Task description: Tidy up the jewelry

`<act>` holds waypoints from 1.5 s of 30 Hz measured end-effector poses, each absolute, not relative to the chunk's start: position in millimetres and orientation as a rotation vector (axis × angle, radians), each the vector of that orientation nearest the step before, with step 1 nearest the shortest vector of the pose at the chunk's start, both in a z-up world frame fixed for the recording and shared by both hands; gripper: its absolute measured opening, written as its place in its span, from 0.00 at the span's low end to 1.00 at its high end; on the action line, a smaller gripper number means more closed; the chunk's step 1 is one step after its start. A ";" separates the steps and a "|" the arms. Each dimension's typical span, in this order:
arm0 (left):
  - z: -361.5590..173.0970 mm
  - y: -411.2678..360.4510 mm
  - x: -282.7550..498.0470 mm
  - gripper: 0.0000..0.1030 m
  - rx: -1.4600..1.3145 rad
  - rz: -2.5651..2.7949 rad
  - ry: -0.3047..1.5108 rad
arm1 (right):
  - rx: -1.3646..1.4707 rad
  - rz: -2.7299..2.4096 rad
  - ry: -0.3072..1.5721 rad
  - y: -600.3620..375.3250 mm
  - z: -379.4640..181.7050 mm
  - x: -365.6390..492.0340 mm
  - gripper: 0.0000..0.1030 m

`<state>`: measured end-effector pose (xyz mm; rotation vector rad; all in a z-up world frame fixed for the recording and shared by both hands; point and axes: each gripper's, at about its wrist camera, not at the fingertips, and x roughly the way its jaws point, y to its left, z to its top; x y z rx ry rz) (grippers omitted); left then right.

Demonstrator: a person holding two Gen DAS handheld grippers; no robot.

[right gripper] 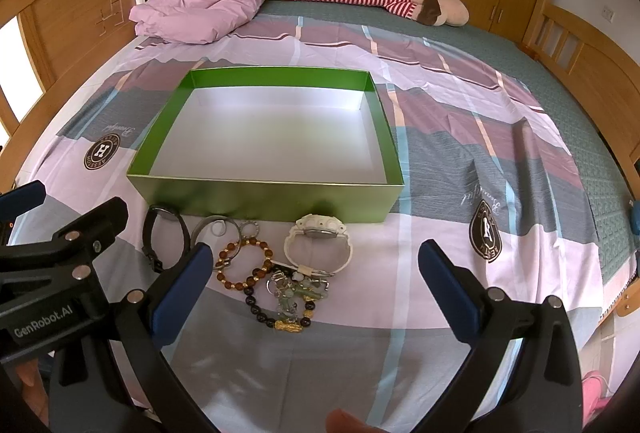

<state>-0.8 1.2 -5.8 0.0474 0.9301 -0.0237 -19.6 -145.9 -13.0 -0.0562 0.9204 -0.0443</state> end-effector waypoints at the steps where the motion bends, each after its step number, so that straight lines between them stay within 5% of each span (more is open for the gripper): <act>1: -5.3 1.2 -0.6 0.98 0.046 -0.026 0.930 | -0.057 -0.044 0.920 -145.9 -12.9 -19.5 0.99; 45: -4.8 0.5 -1.3 0.98 0.049 -0.027 0.935 | -0.060 -0.045 0.921 -142.7 -10.9 -18.5 0.99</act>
